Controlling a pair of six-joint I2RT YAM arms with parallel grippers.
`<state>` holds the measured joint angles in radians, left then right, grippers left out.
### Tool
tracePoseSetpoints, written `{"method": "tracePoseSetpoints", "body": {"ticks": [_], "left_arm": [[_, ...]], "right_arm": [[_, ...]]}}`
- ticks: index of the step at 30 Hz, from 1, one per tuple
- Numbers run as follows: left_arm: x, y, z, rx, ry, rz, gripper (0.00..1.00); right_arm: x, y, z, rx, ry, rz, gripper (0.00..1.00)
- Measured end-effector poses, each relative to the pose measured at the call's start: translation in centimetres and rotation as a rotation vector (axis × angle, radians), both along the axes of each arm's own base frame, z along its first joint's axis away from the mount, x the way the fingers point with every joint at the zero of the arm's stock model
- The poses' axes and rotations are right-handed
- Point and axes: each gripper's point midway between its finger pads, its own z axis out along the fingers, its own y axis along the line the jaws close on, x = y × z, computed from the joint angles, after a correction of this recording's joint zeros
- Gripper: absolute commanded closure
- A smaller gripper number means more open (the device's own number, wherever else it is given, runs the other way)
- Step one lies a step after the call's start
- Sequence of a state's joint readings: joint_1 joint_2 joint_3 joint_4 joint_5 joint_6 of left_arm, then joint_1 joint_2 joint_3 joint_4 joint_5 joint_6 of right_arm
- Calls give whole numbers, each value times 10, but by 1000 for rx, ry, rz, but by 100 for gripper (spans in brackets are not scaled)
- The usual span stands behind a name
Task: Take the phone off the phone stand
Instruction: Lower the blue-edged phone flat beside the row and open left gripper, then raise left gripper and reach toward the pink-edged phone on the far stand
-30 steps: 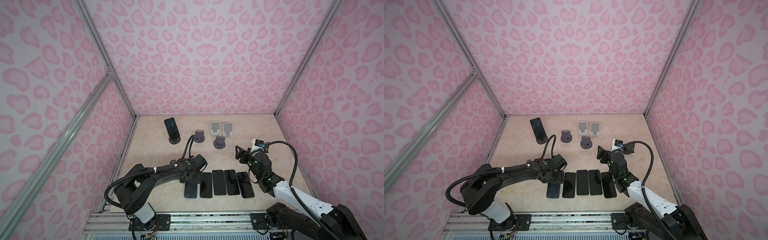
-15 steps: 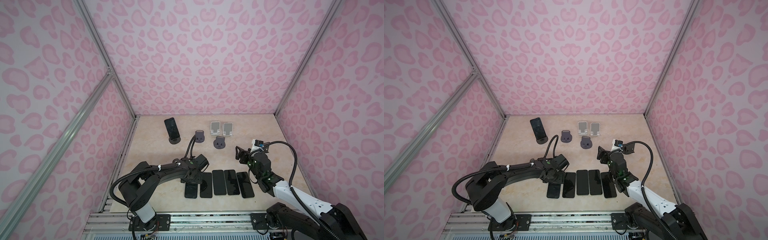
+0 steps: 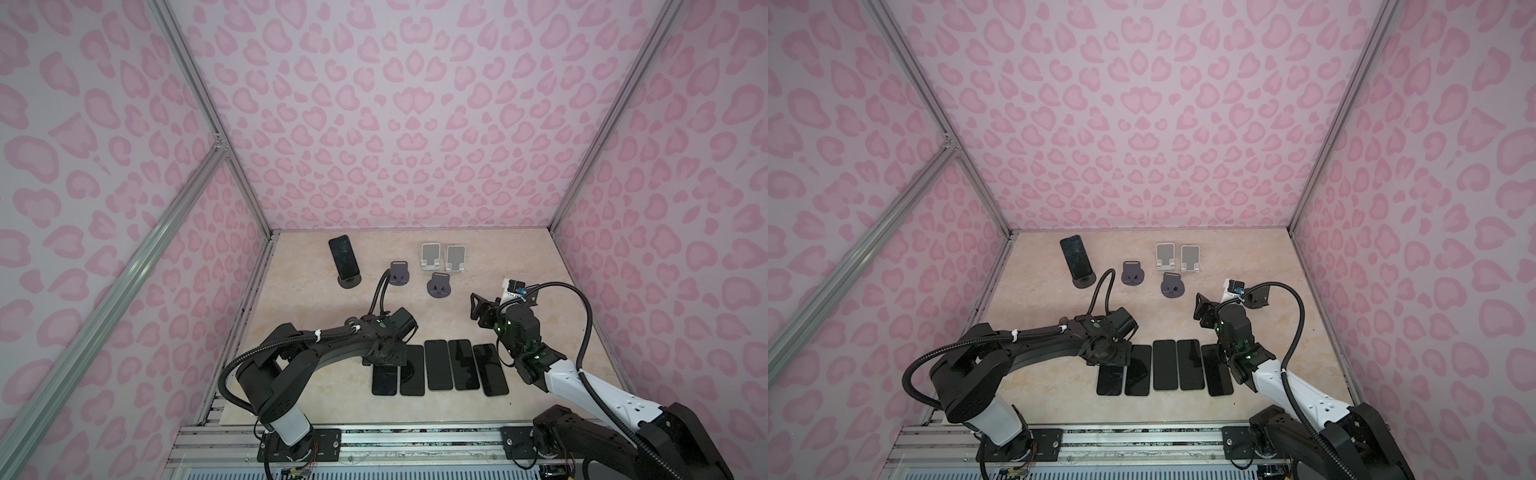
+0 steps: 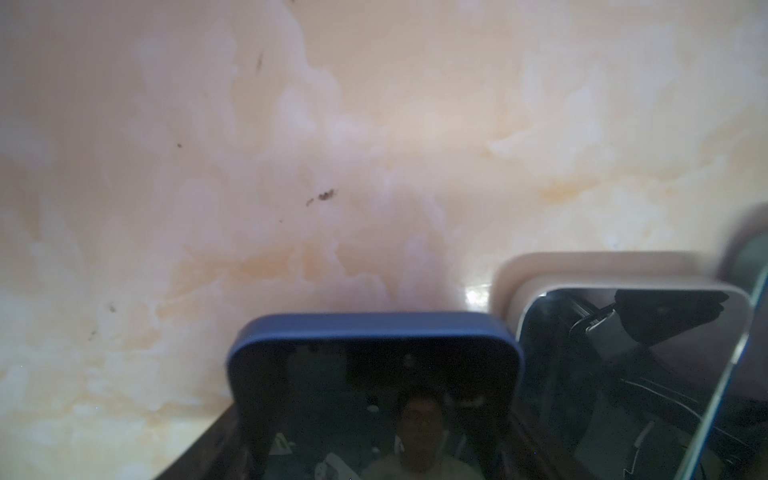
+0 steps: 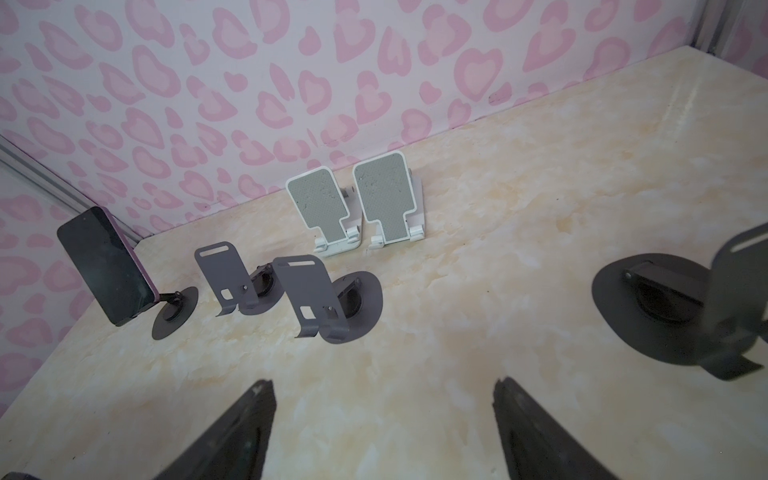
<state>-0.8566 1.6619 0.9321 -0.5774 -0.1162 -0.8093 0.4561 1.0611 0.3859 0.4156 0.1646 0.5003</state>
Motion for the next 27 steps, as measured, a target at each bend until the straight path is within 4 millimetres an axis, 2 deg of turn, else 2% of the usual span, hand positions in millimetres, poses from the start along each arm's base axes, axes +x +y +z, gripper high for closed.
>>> {"method": "tracePoseSetpoints", "body": {"ticks": [8, 10, 13, 16, 20, 22, 25, 27], "left_arm": [[5, -5, 8, -15, -14, 0, 17], [6, -7, 15, -29, -28, 1, 17], [14, -9, 37, -51, -77, 8, 17], [30, -11, 75, -84, -172, 12, 16], [55, -7, 140, -124, -351, 27, 15], [66, 0, 173, -127, -456, 45, 12], [79, 19, 215, -111, -619, 97, 0], [86, 36, 239, -92, -726, 155, 4]], "right_arm": [[0, -1, 2, -7, -7, -5, 15], [0, -2, 2, -8, -7, -7, 15], [0, -2, 2, -7, -7, -7, 15], [1, -2, 2, -7, -7, -7, 15], [0, 0, 3, -2, -9, 4, 15], [-1, 0, 6, 3, -20, 4, 15], [-4, -2, 9, 10, -34, 2, 14], [-5, -3, 8, 11, -36, 1, 14]]}}
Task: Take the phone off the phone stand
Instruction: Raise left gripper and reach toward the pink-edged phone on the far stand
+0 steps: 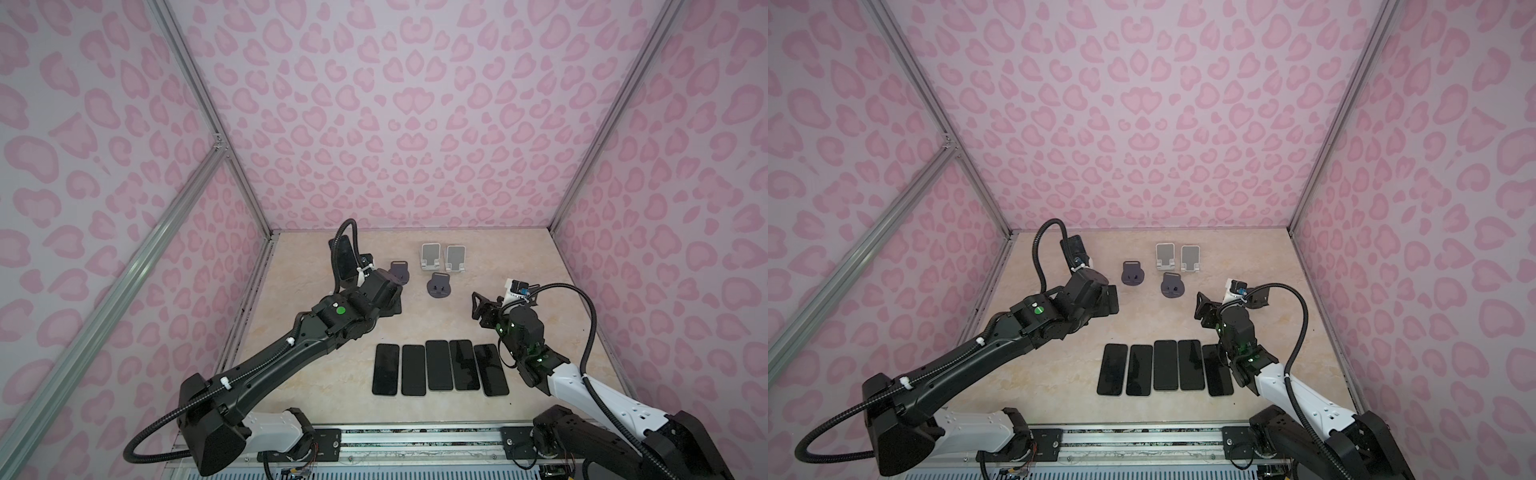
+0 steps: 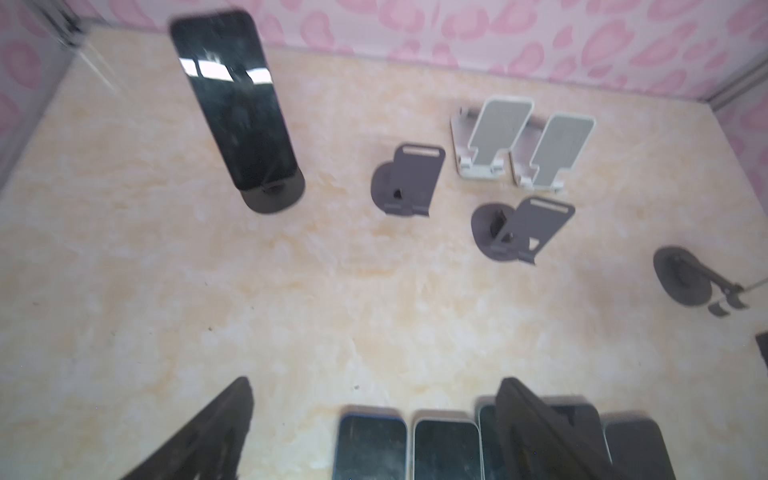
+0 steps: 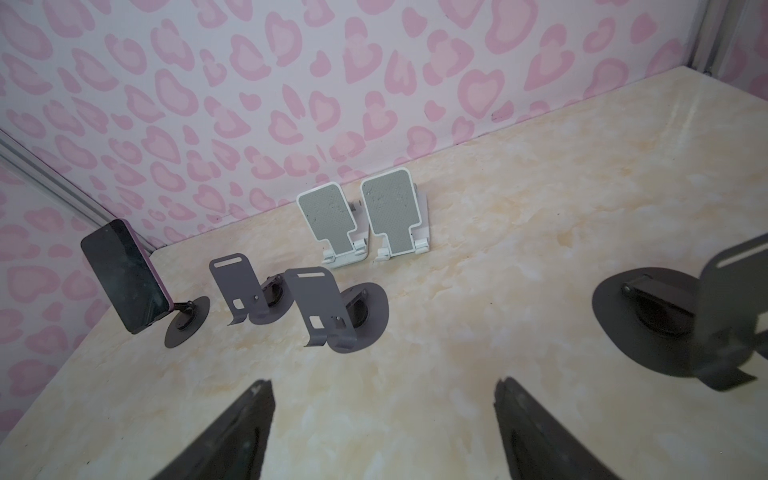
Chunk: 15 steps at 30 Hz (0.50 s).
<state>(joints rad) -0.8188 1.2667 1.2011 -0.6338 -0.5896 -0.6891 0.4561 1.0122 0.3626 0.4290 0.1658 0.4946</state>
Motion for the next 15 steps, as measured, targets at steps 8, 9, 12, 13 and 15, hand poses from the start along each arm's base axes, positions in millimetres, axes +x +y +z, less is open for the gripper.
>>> {"method": "tracePoseSetpoints", "body": {"ticks": [8, 9, 12, 13, 15], "left_arm": [[36, 52, 37, -11, -146, 207, 4], [39, 52, 38, -17, -152, 214, 4], [45, 58, 33, -9, -143, 235, 4], [48, 60, 30, -4, -136, 243, 4], [55, 65, 23, 10, -117, 255, 4]], "right_arm": [[0, 2, 0, 1, -2, 5, 11], [0, 2, 1, 2, -5, 5, 11], [0, 2, 5, 8, -16, 7, 10], [0, 3, 5, 9, -18, 9, 10], [0, 4, 4, 7, -15, 11, 10]]}}
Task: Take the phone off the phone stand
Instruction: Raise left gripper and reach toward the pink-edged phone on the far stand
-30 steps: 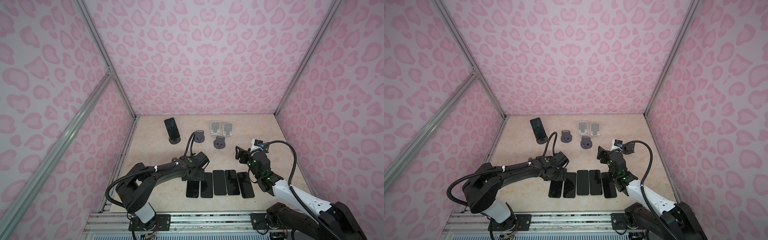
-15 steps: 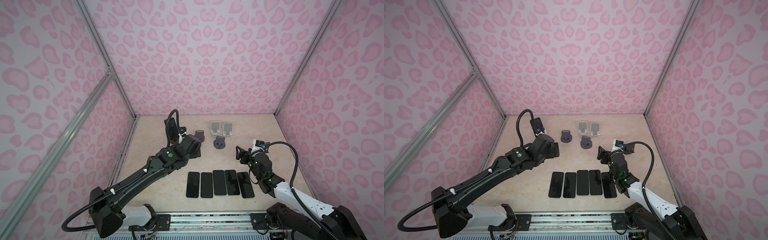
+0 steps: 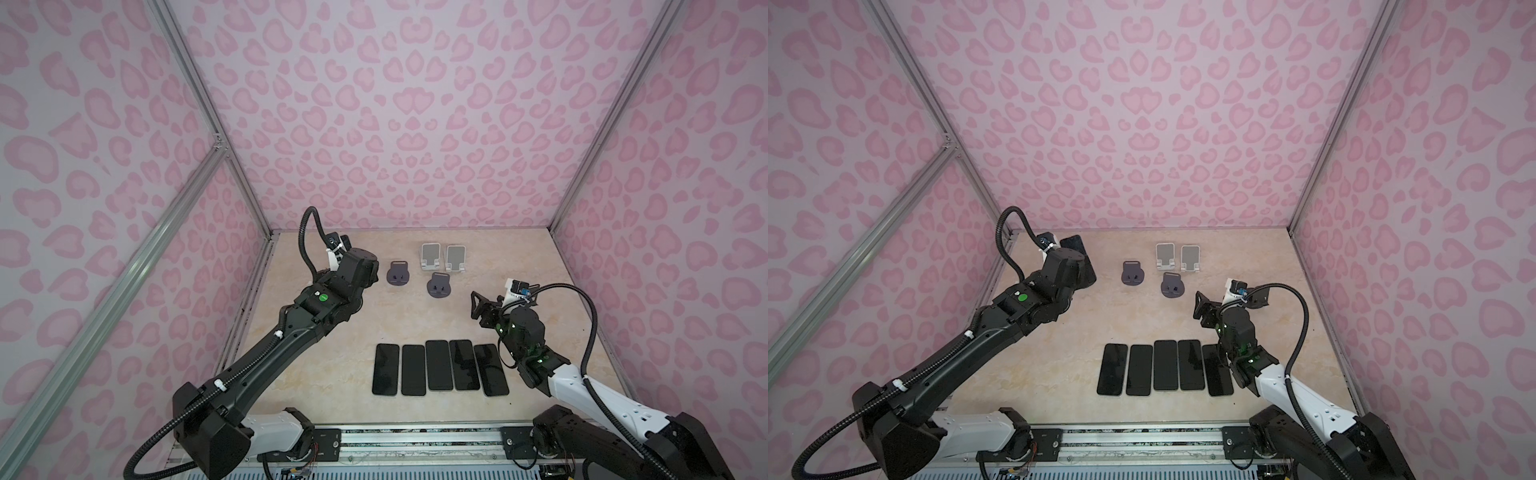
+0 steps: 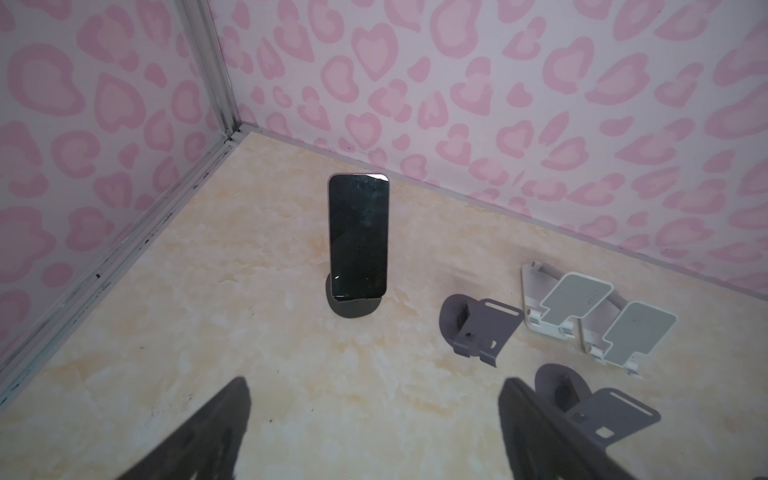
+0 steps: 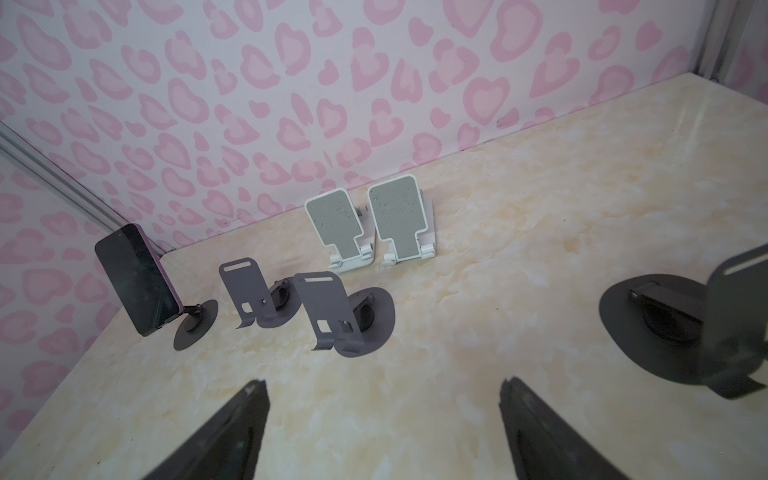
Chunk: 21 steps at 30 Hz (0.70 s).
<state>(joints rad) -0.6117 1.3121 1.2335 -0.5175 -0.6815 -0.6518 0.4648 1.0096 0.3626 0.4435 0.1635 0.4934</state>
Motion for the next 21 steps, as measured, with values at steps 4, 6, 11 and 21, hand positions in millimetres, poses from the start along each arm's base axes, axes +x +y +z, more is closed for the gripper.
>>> {"method": "tracePoseSetpoints", "body": {"ticks": [4, 6, 11, 21], "left_arm": [[24, 8, -16, 28, 54, 25, 4], [43, 12, -26, 44, 96, 31, 4], [90, 21, -66, 54, 210, 34, 4], [134, 19, -112, 90, 322, -12, 4]], "right_arm": [[1, 3, -4, -8, 14, 10, 9], [1, 5, -4, -13, 14, 18, 8], [1, 7, -5, -25, 14, 26, 8], [4, 9, -3, -51, 20, 34, 6]]}}
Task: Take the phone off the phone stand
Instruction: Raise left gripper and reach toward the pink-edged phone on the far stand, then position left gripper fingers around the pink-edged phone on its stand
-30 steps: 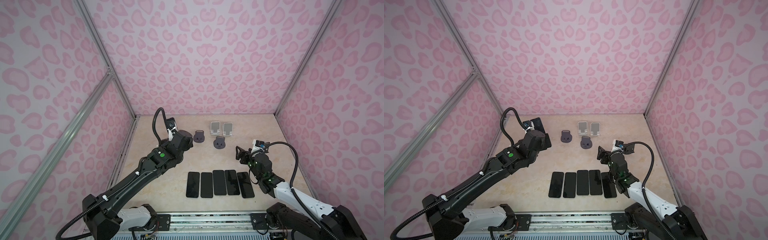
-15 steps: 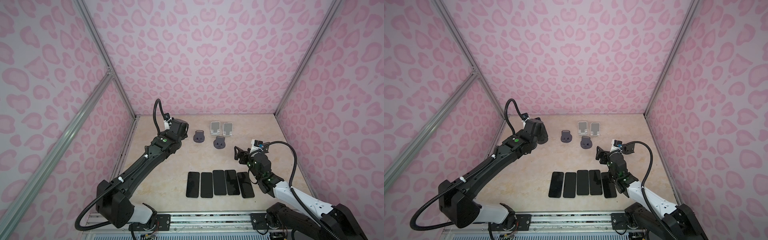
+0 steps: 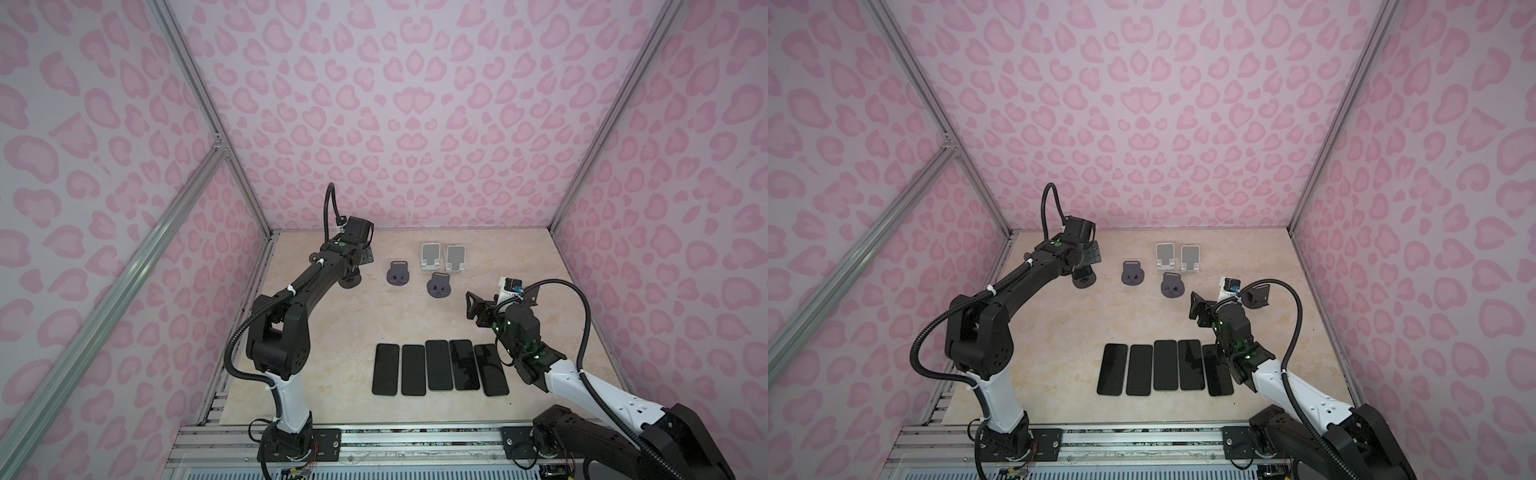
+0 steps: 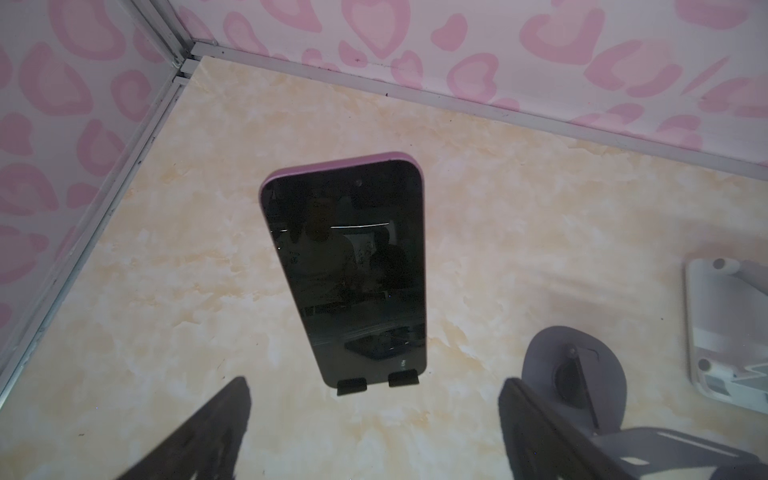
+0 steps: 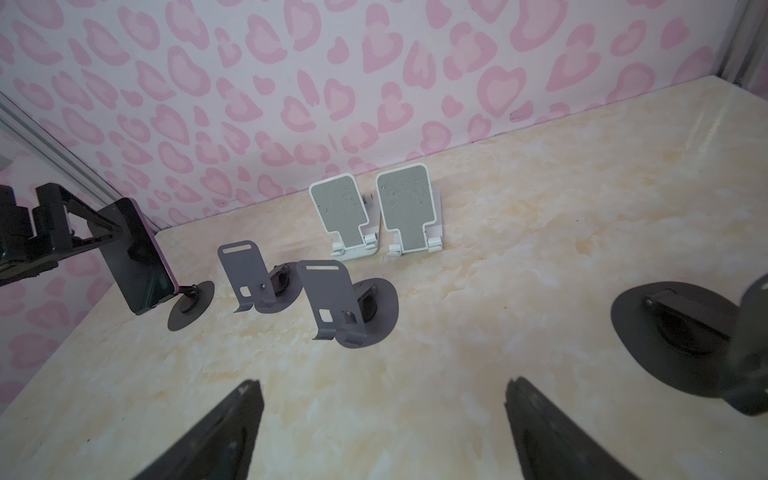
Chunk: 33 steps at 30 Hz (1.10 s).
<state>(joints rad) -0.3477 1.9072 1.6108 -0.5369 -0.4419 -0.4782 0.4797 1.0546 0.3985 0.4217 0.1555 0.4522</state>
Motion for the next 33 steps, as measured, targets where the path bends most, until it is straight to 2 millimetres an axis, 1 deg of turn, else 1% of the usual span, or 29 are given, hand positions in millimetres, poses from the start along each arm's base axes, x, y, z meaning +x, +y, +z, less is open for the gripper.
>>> {"method": "tracePoseSetpoints", "body": {"ticks": [7, 15, 17, 22, 28, 31, 33], "left_arm": [[4, 9, -26, 13, 64, 34, 4], [11, 5, -41, -2, 86, 45, 4], [11, 6, -44, -4, 89, 56, 4], [12, 8, -44, -4, 75, 82, 4], [14, 11, -57, 4, 98, 91, 4], [18, 11, -60, 8, 97, 96, 3], [21, 10, -61, 5, 92, 98, 0]], "right_arm": [[2, 2, -3, -9, 12, 5, 4], [2, 3, -4, -9, 15, 9, 3], [2, 3, -4, -10, 16, 9, 3], [3, 6, -4, -10, 21, 20, 3], [4, 6, -5, -16, 22, 21, 4], [4, 7, -7, -16, 28, 29, 3], [4, 8, -8, -18, 33, 31, 4]]}}
